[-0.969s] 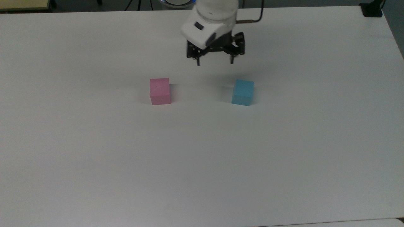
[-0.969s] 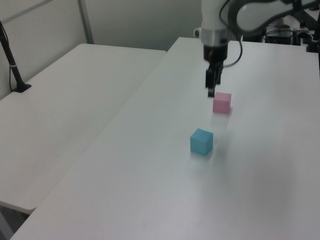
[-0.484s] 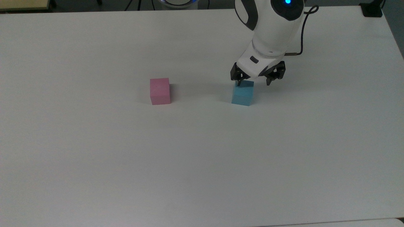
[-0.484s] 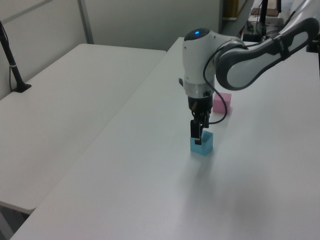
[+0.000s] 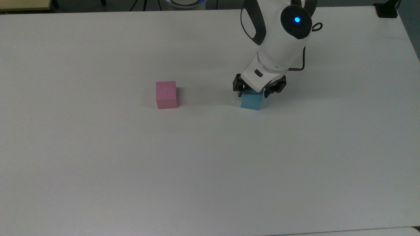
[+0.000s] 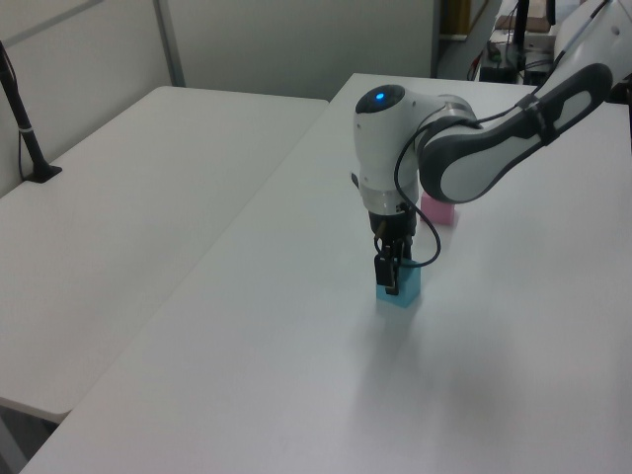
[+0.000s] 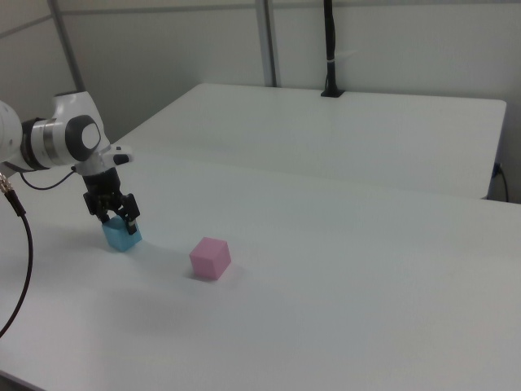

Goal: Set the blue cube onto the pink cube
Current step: 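Close the gripper on the light-blue cube, then lift the light-blue cube and carry it over the pink cube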

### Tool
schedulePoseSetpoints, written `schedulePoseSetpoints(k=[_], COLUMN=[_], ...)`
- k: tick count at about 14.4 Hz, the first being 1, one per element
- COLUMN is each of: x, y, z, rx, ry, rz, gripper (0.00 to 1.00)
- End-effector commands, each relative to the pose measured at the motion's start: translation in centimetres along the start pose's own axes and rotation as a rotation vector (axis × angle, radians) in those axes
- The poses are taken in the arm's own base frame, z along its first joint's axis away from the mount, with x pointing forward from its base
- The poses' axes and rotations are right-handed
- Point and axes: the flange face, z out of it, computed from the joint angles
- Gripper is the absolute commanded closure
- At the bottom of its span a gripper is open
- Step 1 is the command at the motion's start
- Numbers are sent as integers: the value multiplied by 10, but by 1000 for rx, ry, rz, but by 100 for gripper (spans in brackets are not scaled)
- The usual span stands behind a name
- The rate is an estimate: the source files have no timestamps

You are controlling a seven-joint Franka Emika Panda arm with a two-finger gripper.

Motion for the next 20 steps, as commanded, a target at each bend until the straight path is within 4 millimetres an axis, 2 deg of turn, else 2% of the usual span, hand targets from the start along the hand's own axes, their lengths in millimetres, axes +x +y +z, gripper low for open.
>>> schedulePoseSetpoints(k=[1, 2, 3, 5, 6, 7, 9, 10, 11, 13, 14, 16, 19, 20], x=[4, 3, 1, -6, -10, -13, -11, -10, -13, -8, -6, 0, 7, 7], y=[-4, 2, 17, 91, 115, 144, 224, 244, 267, 295, 299, 290, 285, 278], z=[-8, -26, -48, -104, -118, -123, -112, -106, -91, -73, -63, -40, -25, -22], rx=[-1, 8, 19, 53, 69, 69, 59, 56, 53, 42, 34, 20, 11, 9], ry=[30, 45, 65, 27, 16, -16, -77, -85, -106, -89, -92, -92, -71, -73], rz=[13, 11, 9, 8, -10, -23, -30, -32, -38, -13, -7, -17, -6, -17], gripper=[89, 89, 89, 89, 89, 89, 88, 88, 88, 88, 86, 86, 81, 80])
